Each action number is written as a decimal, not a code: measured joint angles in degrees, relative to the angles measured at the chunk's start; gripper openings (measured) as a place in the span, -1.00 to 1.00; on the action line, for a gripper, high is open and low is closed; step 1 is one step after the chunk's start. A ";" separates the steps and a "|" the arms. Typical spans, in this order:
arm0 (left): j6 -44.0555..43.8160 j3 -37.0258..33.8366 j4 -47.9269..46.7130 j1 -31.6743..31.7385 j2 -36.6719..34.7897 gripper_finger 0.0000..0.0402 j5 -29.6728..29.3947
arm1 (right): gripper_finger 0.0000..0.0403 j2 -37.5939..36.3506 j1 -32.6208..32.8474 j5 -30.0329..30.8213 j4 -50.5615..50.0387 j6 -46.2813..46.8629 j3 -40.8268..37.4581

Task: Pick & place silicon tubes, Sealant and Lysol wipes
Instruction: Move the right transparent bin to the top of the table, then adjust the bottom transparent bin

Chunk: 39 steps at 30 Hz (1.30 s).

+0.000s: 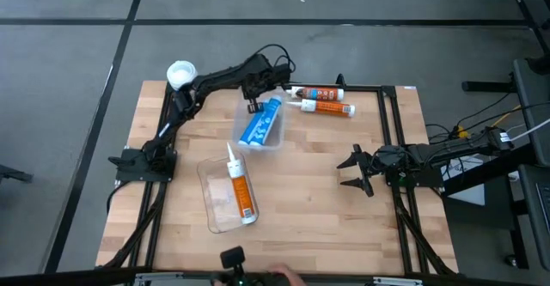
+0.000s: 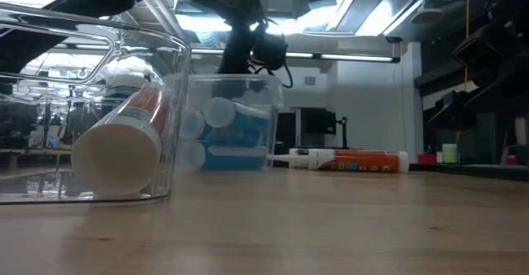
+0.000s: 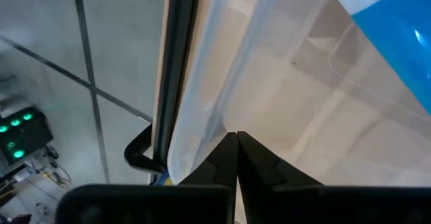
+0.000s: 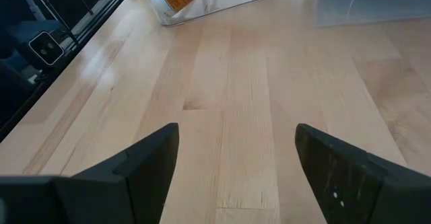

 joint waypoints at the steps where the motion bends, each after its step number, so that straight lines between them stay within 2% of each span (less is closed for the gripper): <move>1: 0.33 0.00 0.02 0.48 0.00 -0.99 0.01 | 0.48 0.00 0.00 0.00 0.01 0.00 0.00; 10: 0.60 0.00 0.03 3.99 -0.11 -0.98 -0.26 | 0.48 0.01 0.02 0.01 -0.01 0.00 0.00; 19: 1.57 -0.07 4.04 3.50 -2.55 -0.99 0.40 | 0.48 -0.01 0.02 -0.01 -0.01 0.00 0.00; 26: -1.44 -0.07 8.40 1.40 -6.17 -0.99 8.50 | 0.48 -0.01 0.02 -0.01 0.01 0.00 0.00; 32: -2.86 -0.05 17.18 -2.02 -10.01 -0.99 18.52 | 0.48 0.01 0.01 -0.01 0.00 0.00 0.00; 39: -7.85 0.00 27.79 -8.39 -13.38 -0.98 23.00 | 0.48 0.01 0.00 0.00 -0.01 0.00 0.00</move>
